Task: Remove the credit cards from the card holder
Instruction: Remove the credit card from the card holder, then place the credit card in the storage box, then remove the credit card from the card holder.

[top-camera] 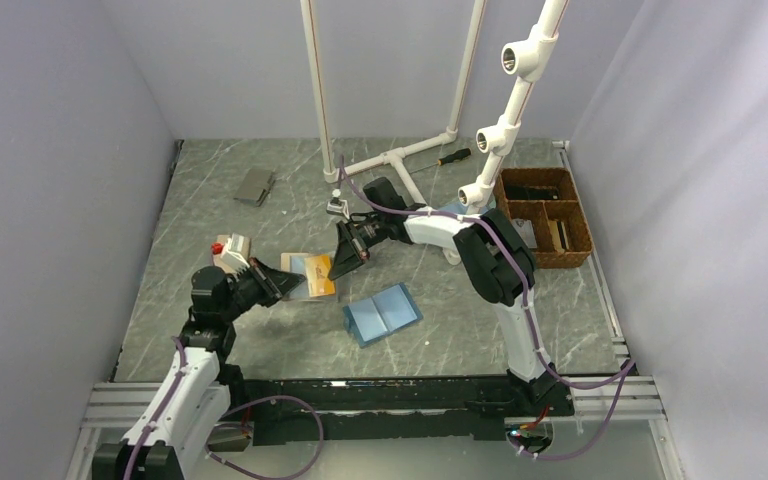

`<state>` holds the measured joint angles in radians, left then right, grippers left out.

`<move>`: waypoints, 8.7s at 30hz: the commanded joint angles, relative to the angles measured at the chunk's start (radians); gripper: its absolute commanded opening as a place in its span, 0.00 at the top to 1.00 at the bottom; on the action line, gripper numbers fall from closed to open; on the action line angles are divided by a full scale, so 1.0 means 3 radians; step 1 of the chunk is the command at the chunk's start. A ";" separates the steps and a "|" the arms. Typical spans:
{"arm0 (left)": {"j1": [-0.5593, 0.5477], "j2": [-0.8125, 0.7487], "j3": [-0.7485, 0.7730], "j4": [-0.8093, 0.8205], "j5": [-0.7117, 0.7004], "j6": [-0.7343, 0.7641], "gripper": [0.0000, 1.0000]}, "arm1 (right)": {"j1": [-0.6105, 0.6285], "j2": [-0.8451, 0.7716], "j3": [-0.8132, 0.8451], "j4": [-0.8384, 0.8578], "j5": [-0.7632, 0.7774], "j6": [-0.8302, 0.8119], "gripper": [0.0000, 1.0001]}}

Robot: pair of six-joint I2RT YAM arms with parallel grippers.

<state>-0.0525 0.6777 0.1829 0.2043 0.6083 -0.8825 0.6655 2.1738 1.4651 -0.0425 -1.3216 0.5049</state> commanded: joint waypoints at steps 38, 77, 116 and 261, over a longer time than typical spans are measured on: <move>0.0165 -0.0100 0.0208 -0.0811 -0.0267 0.0381 1.00 | 0.0396 -0.2820 -0.0446 -0.3492 0.2629 -0.4606 1.00; 0.0257 0.0012 0.0186 -0.0488 -0.0089 0.0389 1.00 | -0.4149 -0.2968 -0.1170 -0.3601 0.2466 -0.6238 1.00; 0.0287 0.0038 0.0193 -0.0434 -0.0072 0.0421 1.00 | -0.3573 -0.0950 0.0547 -0.3116 0.3556 -0.4076 0.96; 0.0200 0.2123 0.0623 0.0439 0.0084 0.0298 0.64 | 0.0144 0.0184 0.0481 -0.0618 0.1703 -0.0306 0.71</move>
<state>0.0067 1.2766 0.3443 0.2653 0.6136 -0.8085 0.7139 2.2219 1.5757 -0.2668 -0.7853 0.3893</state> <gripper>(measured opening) 0.361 0.294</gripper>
